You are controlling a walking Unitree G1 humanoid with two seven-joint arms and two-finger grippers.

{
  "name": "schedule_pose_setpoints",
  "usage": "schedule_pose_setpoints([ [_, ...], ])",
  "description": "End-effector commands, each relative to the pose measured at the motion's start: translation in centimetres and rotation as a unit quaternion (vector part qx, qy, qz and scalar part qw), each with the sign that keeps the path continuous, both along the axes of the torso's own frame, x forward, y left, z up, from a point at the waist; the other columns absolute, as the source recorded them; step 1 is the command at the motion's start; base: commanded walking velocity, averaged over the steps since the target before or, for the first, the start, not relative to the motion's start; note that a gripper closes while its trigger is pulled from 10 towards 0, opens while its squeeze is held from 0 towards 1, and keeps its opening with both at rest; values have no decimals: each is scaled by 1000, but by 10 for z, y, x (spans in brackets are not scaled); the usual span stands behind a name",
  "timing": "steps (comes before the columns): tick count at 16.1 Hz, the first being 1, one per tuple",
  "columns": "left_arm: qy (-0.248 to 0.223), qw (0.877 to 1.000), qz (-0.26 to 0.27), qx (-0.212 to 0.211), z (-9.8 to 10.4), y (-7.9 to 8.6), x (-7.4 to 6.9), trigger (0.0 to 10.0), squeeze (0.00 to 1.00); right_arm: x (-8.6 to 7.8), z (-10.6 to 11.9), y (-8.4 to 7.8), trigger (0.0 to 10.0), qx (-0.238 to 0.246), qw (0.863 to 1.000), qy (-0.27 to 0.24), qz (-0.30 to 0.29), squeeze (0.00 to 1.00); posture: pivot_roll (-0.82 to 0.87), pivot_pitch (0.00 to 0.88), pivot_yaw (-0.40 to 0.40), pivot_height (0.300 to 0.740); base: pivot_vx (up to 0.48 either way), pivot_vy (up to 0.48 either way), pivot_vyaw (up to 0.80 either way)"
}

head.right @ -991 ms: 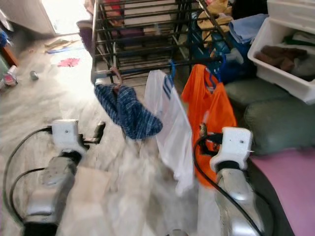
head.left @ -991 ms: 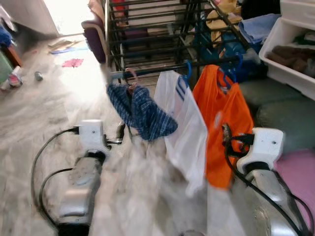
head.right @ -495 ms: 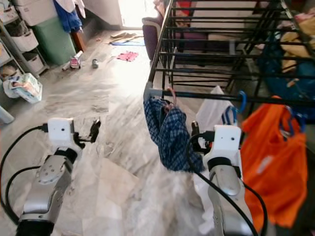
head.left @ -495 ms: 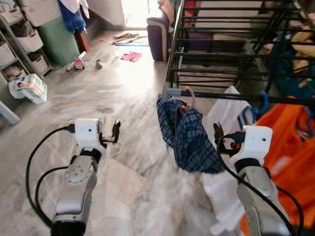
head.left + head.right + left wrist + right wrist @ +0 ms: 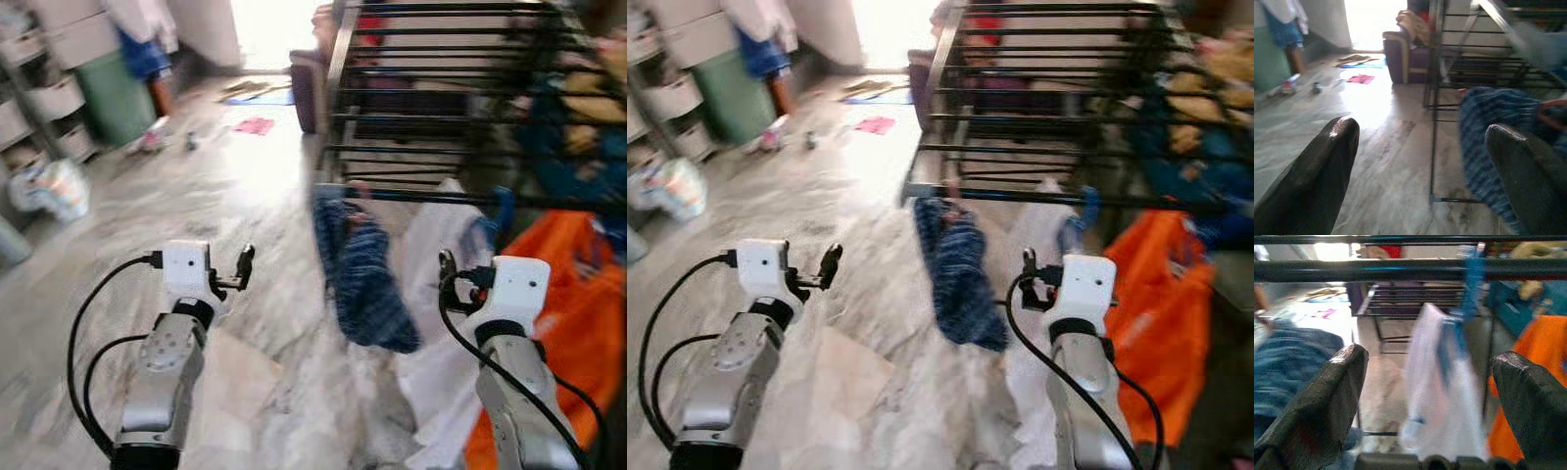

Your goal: Hang hanger

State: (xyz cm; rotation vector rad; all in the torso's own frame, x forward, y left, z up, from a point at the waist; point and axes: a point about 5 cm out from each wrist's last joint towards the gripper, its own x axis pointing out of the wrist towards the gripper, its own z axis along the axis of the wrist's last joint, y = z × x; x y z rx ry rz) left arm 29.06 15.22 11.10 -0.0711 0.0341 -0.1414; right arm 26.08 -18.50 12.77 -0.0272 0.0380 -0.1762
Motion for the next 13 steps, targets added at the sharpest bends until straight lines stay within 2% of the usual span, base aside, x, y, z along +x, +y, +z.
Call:
schedule_pose_setpoints([
  [1, -6, 1000, -12, -2, 5, -5, 2, 10000, 0, -1, 0, -6, 10000, -12, 1000, 4, -13, 0, -82, 57, 58, 740, 0, 0, -475],
  [3, -6, 1000, -16, -2, 5, -6, 3, 10000, 0, -1, -4, -10, 10000, -21, 999, 19, -28, 0, -82, 58, 57, 740, 0, 0, 0],
  [9, -3, 1000, -9, -14, 5, -3, 3, 10000, 0, -2, -20, -3, 10000, 2, 998, 62, 1, 0, -81, 66, 57, 740, 0, 0, 0],
  [11, 0, 1000, -10, -12, 5, -2, 5, 10000, 0, -2, -30, -6, 10000, -4, 996, 94, -5, 0, -81, 68, 57, 740, 0, 0, 0],
  [13, 2, 1000, -10, -9, 5, -2, 6, 10000, 0, 1, -33, -7, 10000, -5, 995, 104, -5, 0, -81, 75, 59, 740, 0, 0, 0],
])
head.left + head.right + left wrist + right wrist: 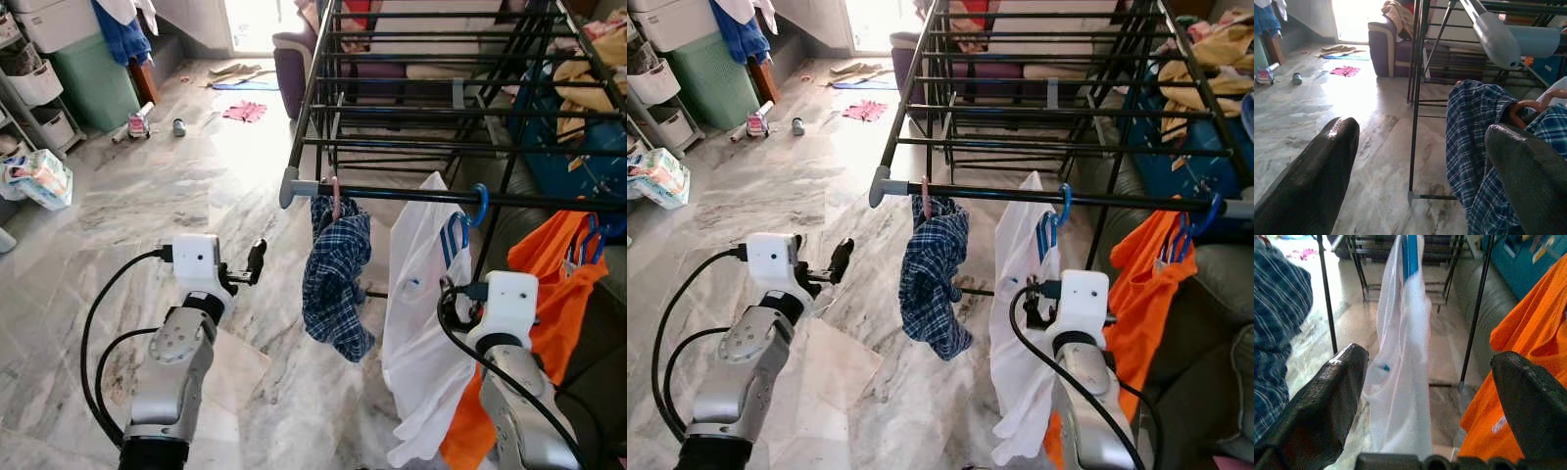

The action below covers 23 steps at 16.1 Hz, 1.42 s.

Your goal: Hang hanger

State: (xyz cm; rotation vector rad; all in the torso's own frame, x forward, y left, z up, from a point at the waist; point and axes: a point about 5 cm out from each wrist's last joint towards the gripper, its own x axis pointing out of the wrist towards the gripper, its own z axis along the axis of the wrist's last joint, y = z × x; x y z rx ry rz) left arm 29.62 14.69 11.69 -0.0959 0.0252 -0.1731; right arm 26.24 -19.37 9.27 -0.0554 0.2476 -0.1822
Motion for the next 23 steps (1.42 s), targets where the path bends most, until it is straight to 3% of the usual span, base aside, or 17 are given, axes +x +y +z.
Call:
schedule_pose_setpoints([
  [1, 11, 1000, 4, 7, -2, 5, 3, 10000, 0, 8, -3, 2, 10000, 1, 1000, 15, 10, 0, -79, 90, 68, 740, 0, 0, 0],
  [4, 17, 1000, -5, 9, -2, 5, 3, 10000, 0, 25, -11, 3, 9647, -7, 999, 40, 31, 0, -70, 98, 72, 740, 0, 0, 0],
  [5, 19, 1000, -8, 11, -3, 4, 3, 10000, 0, 32, -15, 4, 0, -11, 998, 48, 47, 0, -68, 98, 72, 740, 0, 0, 0],
  [9, 21, 1000, -9, 13, -3, 5, 4, 10000, 0, 40, -25, 5, 0, -17, 995, 69, 67, 0, -53, 97, 67, 740, 0, 0, 0],
  [14, 26, 999, -8, 18, -7, 3, 2, 10000, 0, 44, -31, -6, 0, -32, 994, 69, 76, 0, -58, 88, 67, 740, 0, 0, 0],
  [23, 25, 999, -3, 23, -11, -1, 5, 10000, 0, 53, -27, -11, 0, -44, 994, 28, 92, 0, -59, 51, 52, 740, 0, 0, 0],
])
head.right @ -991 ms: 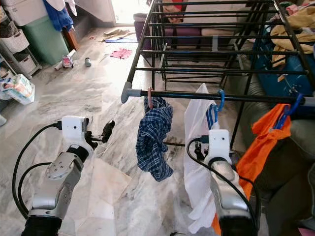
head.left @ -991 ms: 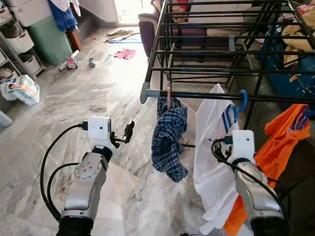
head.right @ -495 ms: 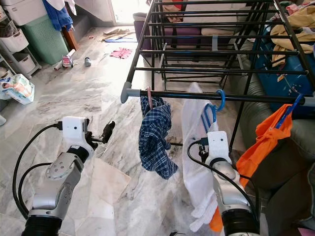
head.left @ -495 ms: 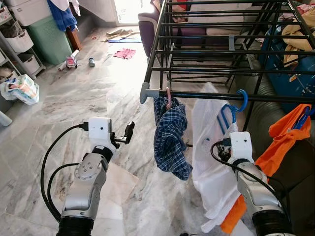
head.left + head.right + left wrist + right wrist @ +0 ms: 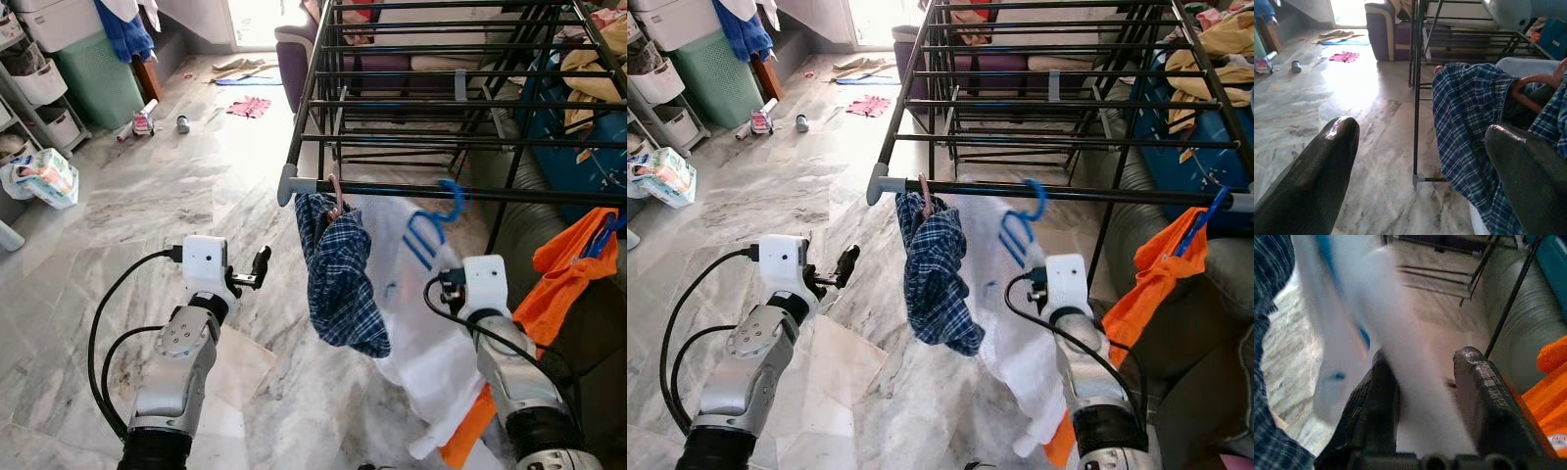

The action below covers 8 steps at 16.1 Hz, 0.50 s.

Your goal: Hang hanger

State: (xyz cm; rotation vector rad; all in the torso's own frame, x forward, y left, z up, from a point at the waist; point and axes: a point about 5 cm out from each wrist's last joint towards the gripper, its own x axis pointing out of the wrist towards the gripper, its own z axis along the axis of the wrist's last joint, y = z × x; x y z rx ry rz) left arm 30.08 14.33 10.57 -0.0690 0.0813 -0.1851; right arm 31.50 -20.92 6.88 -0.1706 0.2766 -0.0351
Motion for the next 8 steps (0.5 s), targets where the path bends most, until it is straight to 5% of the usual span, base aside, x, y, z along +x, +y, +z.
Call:
schedule_pose_setpoints([
  [1, -2, 1000, 5, 7, -1, 1, 0, 10000, 0, 1, -3, 5, 0, 2, 1000, 5, 15, 0, -60, 47, 46, 740, 0, 0, 0],
  [8, -3, 1000, 11, 5, -4, -1, 2, 10000, 0, -4, -8, 4, 0, -1, 1000, 8, -8, 0, -70, 28, 35, 740, 0, 0, 0],
])
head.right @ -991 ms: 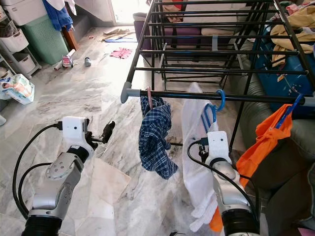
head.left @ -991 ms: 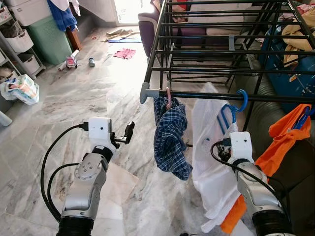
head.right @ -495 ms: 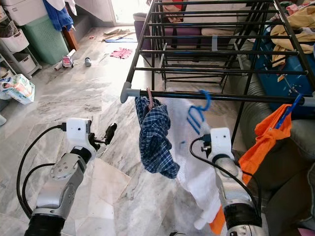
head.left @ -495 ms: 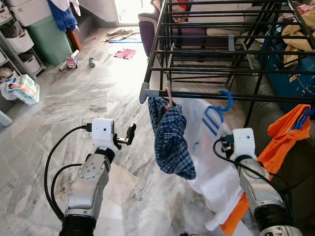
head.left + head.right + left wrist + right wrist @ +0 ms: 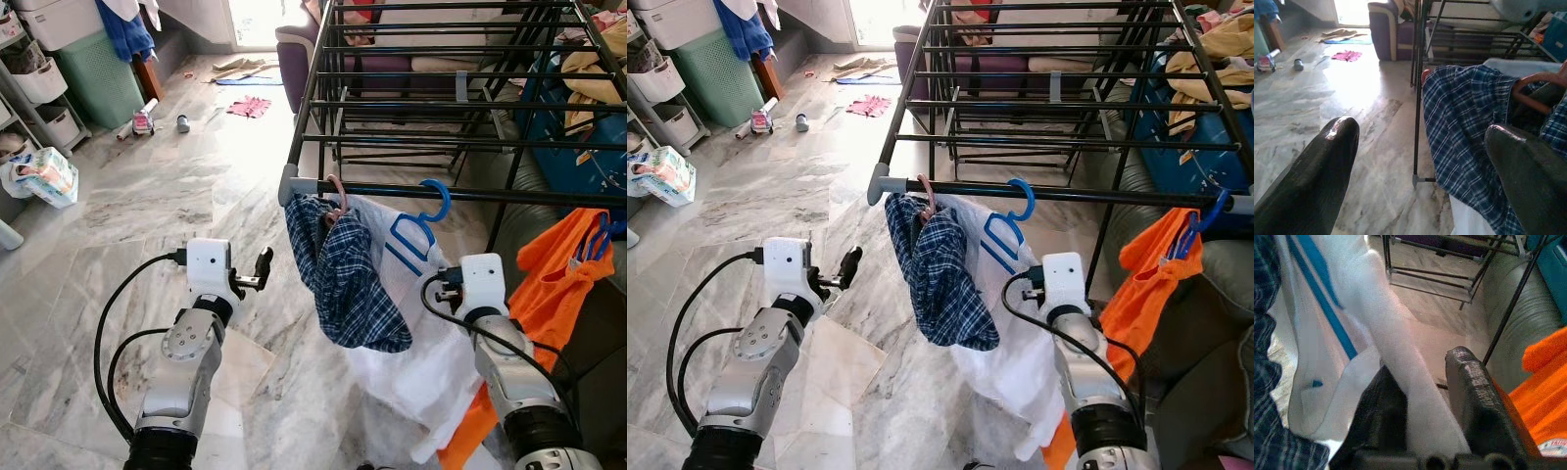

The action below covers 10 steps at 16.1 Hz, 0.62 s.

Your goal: Hang hanger

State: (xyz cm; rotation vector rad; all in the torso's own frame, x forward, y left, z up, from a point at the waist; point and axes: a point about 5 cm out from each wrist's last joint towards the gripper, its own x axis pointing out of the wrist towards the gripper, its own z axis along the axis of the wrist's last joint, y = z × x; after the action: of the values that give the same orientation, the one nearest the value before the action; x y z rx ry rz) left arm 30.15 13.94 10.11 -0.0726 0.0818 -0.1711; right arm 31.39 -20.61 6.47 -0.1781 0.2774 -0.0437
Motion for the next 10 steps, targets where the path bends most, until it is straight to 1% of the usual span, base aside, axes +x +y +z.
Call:
schedule_pose_setpoints([
  [1, -4, 1000, 4, 7, 1, 3, 2, 10000, 0, -4, -5, 1, 0, 12, 1000, 9, -25, 0, -73, 26, 36, 740, 0, 0, 0],
  [2, -5, 1000, 2, 6, 2, 2, 3, 10000, 0, -6, -6, -1, 0, 22, 998, 10, -51, 0, -75, 40, 38, 740, 0, 0, 0],
  [3, -7, 1000, 0, 4, 2, 1, 4, 10000, 0, -8, -6, -2, 0, 34, 997, 6, -69, 0, -75, 31, 37, 740, 0, 0, 0],
  [6, -7, 1000, 0, 5, 2, 2, 4, 10000, 0, -16, -5, 4, 0, 29, 997, -6, -72, 0, -77, 35, 41, 740, 0, 0, 0],
  [9, -2, 1000, -5, 7, 0, 1, 2, 10000, 0, -22, -9, 8, 0, 24, 997, -1, -74, 0, -72, 42, 48, 740, 0, 0, 0],
  [10, -2, 1000, -6, 7, 0, 1, 1, 10000, 0, -22, -8, 8, 1647, 23, 997, -2, -75, 0, -71, 42, 49, 740, 0, 0, 0],
])
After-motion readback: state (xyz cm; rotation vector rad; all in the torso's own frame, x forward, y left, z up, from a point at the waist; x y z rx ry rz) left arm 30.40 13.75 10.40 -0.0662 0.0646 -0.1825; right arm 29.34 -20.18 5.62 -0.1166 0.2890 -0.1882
